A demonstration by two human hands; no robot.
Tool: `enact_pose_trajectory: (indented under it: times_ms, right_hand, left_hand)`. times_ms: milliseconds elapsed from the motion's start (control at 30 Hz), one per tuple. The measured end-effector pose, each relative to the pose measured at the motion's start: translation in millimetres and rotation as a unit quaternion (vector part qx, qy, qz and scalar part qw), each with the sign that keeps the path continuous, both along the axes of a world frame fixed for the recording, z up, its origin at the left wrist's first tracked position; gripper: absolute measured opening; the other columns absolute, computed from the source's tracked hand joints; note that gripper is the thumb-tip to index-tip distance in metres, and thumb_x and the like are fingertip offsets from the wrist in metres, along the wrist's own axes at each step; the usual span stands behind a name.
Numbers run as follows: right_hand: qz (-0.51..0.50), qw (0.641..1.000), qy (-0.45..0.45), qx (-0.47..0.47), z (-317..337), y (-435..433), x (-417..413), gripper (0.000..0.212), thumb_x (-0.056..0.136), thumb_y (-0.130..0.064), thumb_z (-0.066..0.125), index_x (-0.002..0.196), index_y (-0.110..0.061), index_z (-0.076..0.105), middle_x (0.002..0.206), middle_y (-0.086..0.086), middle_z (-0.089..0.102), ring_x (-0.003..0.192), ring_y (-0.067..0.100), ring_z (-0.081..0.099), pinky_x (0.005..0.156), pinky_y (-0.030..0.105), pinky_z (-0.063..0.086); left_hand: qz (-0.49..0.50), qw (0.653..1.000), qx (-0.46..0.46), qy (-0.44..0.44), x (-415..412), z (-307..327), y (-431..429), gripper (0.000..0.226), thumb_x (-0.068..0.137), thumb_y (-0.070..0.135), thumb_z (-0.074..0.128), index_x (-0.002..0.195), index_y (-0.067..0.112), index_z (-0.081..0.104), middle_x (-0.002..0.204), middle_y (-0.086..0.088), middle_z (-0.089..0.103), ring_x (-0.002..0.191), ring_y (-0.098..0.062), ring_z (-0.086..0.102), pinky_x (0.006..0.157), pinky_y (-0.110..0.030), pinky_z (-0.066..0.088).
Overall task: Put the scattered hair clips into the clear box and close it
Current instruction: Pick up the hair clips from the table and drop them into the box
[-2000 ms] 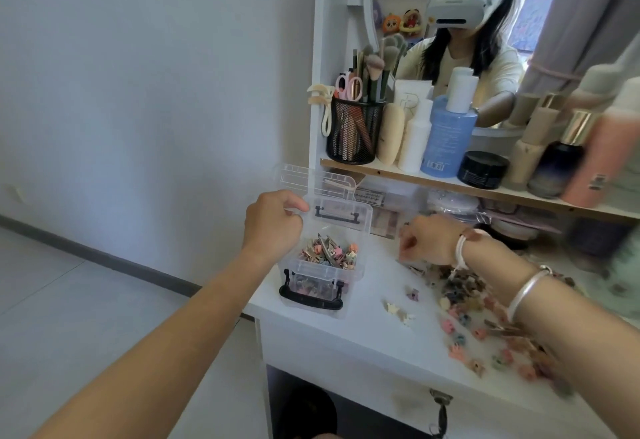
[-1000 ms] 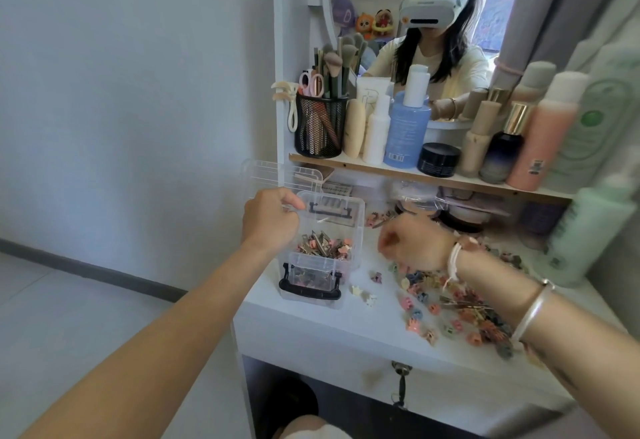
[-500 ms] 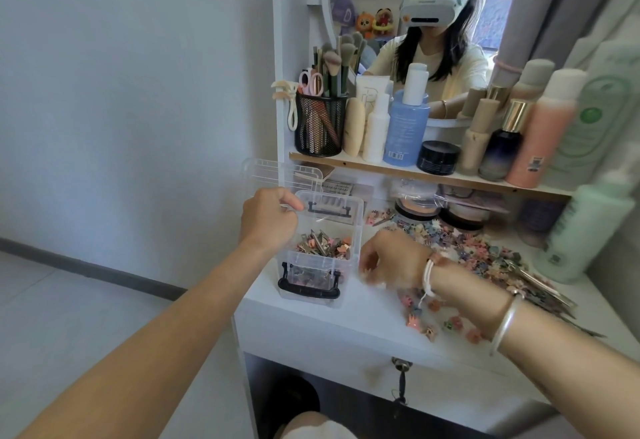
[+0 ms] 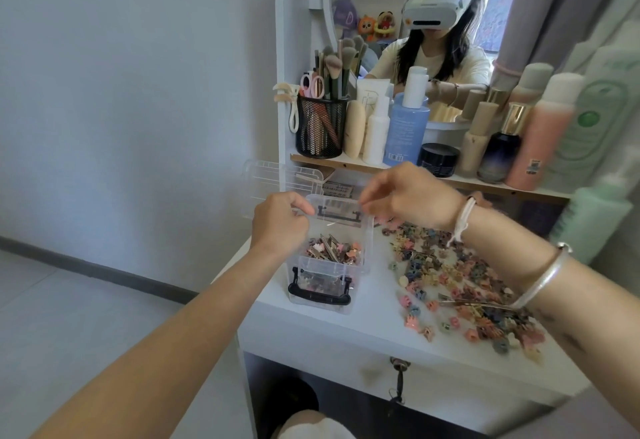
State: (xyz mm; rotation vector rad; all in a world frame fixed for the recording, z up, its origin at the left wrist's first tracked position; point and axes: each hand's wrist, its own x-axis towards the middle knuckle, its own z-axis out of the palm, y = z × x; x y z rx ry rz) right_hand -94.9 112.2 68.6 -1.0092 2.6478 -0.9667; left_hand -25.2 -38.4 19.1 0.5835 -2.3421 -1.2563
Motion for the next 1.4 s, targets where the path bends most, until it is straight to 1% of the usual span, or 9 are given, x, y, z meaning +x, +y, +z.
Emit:
enact_pose_trajectory:
  times_ms: [67, 167, 267, 467, 734, 934, 1067, 1234, 1400]
  right_hand:
    - [0.030, 0.993, -0.006, 0.116, -11, 17, 7, 0.005, 0.083, -0.016, 0.063, 0.087, -0.020, 0.063, 0.075, -0.009, 0.061, 0.062, 0.007, 0.058, 0.060, 0.017, 0.053]
    - [0.088, 0.954, 0.029, 0.287, -42, 42, 23, 0.038, 0.082, -0.029, 0.064, 0.118, -0.027, 0.054, 0.107, -0.011, 0.059, 0.091, 0.005, 0.056, 0.091, 0.027, 0.048]
    - [0.098, 0.937, 0.061, 0.330, -61, 56, 35, 0.056, 0.081, -0.035, 0.064, 0.132, -0.030, 0.040, 0.108, -0.010, 0.050, 0.096, 0.009, 0.049, 0.091, 0.031, 0.046]
    - [0.099, 0.944, 0.046, 0.310, -68, 53, 31, 0.045, 0.084, -0.025, 0.063, 0.126, -0.026, 0.050, 0.112, -0.001, 0.062, 0.095, 0.014, 0.057, 0.090, 0.031, 0.048]
    - [0.079, 0.969, 0.095, 0.213, -63, 52, 14, 0.014, 0.083, -0.015, 0.064, 0.095, -0.016, 0.071, 0.090, -0.010, 0.062, 0.080, -0.001, 0.052, 0.073, 0.003, 0.036]
    - [0.052, 0.994, 0.096, 0.003, -11, 23, 9, 0.008, 0.078, -0.015, 0.070, 0.083, -0.021, 0.071, 0.086, 0.000, 0.070, 0.059, -0.001, 0.054, 0.065, 0.011, 0.042]
    - [0.080, 0.990, 0.098, 0.065, -6, 4, 17, 0.032, 0.081, -0.017, 0.066, 0.113, -0.023, 0.065, 0.133, -0.003, 0.055, 0.083, 0.008, 0.066, 0.087, 0.019, 0.043]
    - [-0.003, 0.991, 0.106, 0.085, -15, 31, 1, 0.021, 0.084, -0.016, 0.062, 0.105, -0.019, 0.062, 0.108, 0.001, 0.066, 0.072, 0.009, 0.061, 0.067, 0.014, 0.045]
    - [0.057, 0.930, 0.085, 0.354, -58, 42, -5, 0.053, 0.084, -0.028, 0.061, 0.133, -0.023, 0.042, 0.124, 0.003, 0.059, 0.111, 0.020, 0.055, 0.095, 0.036, 0.046]
  left_hand:
    - [0.001, 1.000, 0.004, 0.001, 1, -1, 1, 0.030, 0.083, -0.008, 0.045, 0.073, 0.016, 0.060, 0.118, -0.010, 0.063, 0.103, -0.032, 0.062, 0.094, -0.037, 0.049]
    - [0.004, 1.000, 0.002, 0.001, 1, -1, 2, 0.029, 0.083, -0.007, 0.046, 0.074, 0.016, 0.060, 0.118, -0.011, 0.063, 0.100, -0.032, 0.063, 0.092, -0.036, 0.049]
    - [0.009, 1.000, 0.003, 0.002, 1, -1, 3, 0.029, 0.083, -0.007, 0.046, 0.075, 0.016, 0.060, 0.117, -0.012, 0.063, 0.101, -0.033, 0.062, 0.092, -0.038, 0.050]
    - [0.013, 1.000, 0.004, 0.000, 1, -1, 5, 0.028, 0.083, -0.006, 0.046, 0.075, 0.016, 0.061, 0.116, -0.012, 0.064, 0.103, -0.032, 0.062, 0.094, -0.039, 0.049]
    - [0.009, 1.000, 0.003, 0.003, 1, -1, 5, 0.028, 0.084, -0.006, 0.046, 0.075, 0.015, 0.061, 0.116, -0.011, 0.064, 0.104, -0.032, 0.061, 0.095, -0.041, 0.049]
    - [0.000, 1.000, 0.008, 0.003, 0, -2, 7, 0.028, 0.084, -0.007, 0.045, 0.076, 0.015, 0.061, 0.114, -0.013, 0.064, 0.107, -0.033, 0.060, 0.093, -0.040, 0.050]
    - [-0.002, 1.000, 0.006, 0.004, 0, -2, 9, 0.029, 0.083, -0.007, 0.045, 0.075, 0.016, 0.061, 0.110, -0.014, 0.066, 0.105, -0.033, 0.061, 0.089, -0.037, 0.049]
    - [0.005, 1.000, 0.004, 0.010, -1, -2, 8, 0.030, 0.082, -0.008, 0.046, 0.072, 0.017, 0.060, 0.112, -0.013, 0.065, 0.104, -0.034, 0.061, 0.092, -0.041, 0.051]
    - [0.016, 1.000, 0.004, 0.010, -4, 0, 6, 0.034, 0.081, -0.009, 0.046, 0.066, 0.020, 0.058, 0.114, -0.011, 0.065, 0.102, -0.033, 0.062, 0.092, -0.041, 0.051]
